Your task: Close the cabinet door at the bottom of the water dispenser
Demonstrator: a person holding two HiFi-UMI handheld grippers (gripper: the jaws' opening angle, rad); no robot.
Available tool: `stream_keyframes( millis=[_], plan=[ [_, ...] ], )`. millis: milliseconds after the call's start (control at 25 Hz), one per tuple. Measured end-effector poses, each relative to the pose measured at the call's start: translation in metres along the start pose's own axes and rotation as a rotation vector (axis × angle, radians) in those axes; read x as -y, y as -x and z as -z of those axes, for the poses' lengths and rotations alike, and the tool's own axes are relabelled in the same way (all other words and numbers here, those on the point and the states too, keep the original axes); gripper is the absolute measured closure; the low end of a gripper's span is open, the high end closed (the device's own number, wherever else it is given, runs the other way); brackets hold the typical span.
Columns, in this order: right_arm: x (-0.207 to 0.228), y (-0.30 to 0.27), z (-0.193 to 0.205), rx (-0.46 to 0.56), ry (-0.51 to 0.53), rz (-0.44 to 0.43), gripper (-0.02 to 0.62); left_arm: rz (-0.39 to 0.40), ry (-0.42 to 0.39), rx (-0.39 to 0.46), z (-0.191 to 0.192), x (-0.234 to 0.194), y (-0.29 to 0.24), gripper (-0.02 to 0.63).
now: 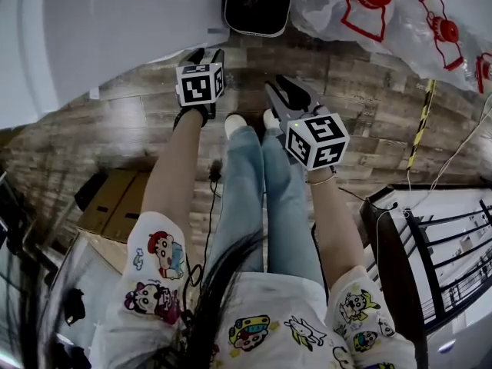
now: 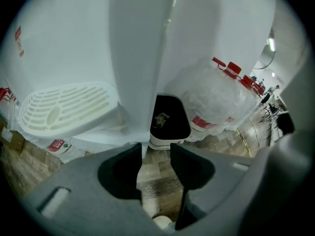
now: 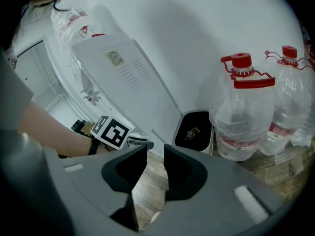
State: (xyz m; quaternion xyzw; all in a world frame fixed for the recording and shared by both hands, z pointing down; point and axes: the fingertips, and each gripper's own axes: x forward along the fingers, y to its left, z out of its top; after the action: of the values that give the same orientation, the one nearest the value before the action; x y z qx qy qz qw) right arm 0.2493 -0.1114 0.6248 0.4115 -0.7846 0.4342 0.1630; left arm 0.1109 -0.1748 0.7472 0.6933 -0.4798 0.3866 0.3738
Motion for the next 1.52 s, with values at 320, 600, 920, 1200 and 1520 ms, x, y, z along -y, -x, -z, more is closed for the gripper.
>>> stream_keyframes(
  millis=[320,600,920,1200,1520],
  plan=[
    [0.006,0.001,0.002,0.001,-0.008,0.012,0.475,0.028,-0.035,0.010,-0.011,0.011,-0.011,0.425],
    [0.005,0.015,0.000,0.015,-0.004,0.033,0.476,0.040,-0.039,0.017,-0.010,0.021,0.001,0.422],
    [-0.017,0.045,-0.023,0.051,0.051,0.042,0.476,0.064,-0.067,0.068,-0.020,0.032,0.053,0.422],
    [-0.074,0.080,-0.049,0.098,0.123,0.028,0.476,0.128,0.033,0.186,-0.022,0.044,0.138,0.422],
    [-0.143,0.133,-0.085,0.186,0.220,0.028,0.476,0.171,0.059,0.325,-0.038,0.042,0.242,0.422]
  ],
)
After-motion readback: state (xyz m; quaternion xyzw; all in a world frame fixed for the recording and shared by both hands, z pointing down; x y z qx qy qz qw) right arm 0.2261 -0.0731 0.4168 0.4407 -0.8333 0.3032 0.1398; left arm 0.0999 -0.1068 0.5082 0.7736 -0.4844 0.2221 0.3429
